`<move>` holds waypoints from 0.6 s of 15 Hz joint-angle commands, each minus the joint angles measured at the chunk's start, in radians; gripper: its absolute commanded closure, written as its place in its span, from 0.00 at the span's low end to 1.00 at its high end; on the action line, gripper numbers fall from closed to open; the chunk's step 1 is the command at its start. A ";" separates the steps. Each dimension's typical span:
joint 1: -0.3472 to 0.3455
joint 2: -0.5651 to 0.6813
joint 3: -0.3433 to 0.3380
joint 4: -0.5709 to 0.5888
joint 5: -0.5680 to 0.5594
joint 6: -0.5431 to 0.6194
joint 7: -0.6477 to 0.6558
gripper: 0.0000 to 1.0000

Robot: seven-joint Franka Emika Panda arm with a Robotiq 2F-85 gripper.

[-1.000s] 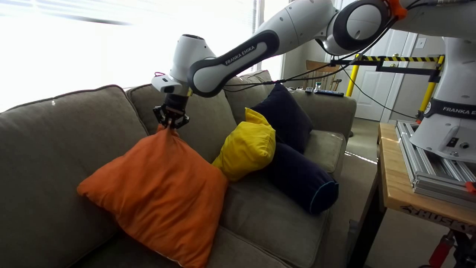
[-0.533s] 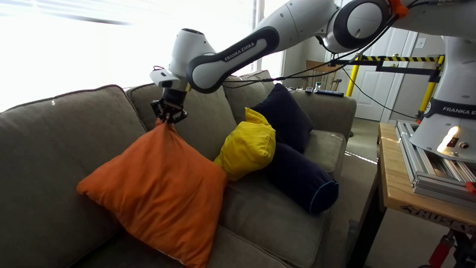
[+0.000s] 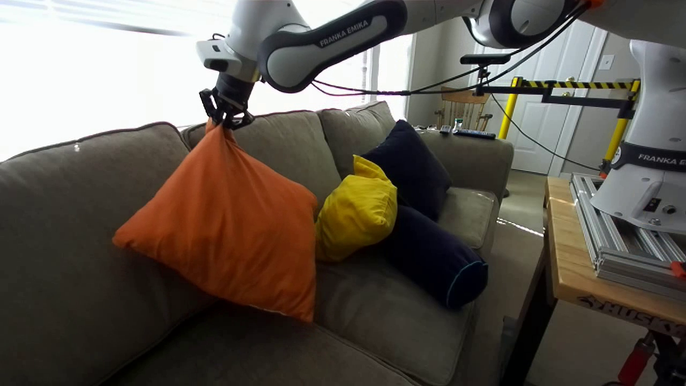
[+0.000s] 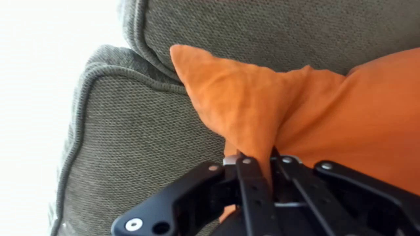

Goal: Put the orange pillow on top of the yellow one

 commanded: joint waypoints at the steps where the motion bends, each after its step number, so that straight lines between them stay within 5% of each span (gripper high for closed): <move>1: 0.054 -0.092 -0.107 -0.075 -0.052 0.005 0.128 0.98; 9: 0.258 -0.243 -0.443 -0.294 -0.141 0.015 0.496 0.98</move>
